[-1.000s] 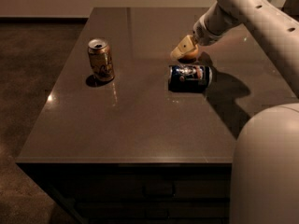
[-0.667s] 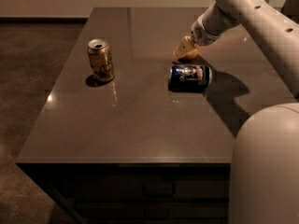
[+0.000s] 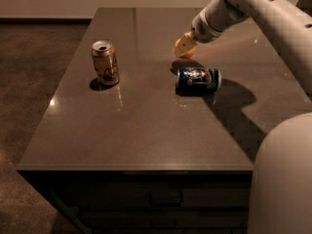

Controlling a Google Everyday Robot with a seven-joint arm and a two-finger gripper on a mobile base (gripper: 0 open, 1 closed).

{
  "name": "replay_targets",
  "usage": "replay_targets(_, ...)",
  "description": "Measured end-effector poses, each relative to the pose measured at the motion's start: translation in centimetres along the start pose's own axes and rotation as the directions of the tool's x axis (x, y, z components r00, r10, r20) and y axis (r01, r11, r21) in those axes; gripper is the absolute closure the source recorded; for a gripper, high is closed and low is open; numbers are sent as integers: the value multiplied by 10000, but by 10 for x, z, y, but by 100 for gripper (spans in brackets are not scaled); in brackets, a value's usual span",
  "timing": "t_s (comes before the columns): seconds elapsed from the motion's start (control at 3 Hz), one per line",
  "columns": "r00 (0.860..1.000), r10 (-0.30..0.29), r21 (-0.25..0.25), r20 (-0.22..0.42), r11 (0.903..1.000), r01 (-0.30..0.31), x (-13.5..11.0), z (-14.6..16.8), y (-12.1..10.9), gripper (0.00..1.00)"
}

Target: Move orange near orange can

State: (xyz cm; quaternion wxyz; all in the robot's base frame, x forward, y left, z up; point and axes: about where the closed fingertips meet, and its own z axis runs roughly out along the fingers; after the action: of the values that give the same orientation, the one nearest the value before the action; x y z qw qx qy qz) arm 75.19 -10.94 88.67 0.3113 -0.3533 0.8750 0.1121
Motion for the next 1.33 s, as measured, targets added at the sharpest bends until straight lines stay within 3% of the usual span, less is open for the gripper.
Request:
replay_targets(0.33,9923,-1166,-709,420,9903,1193,-22,-10,46,100)
replay_targets(0.67,9593,-2709,-1623,801,9460,2807,-44,-11,114,100)
replay_targets(1.33,9022,-4276,-2619,570,8656,4268,-43,24,188,100)
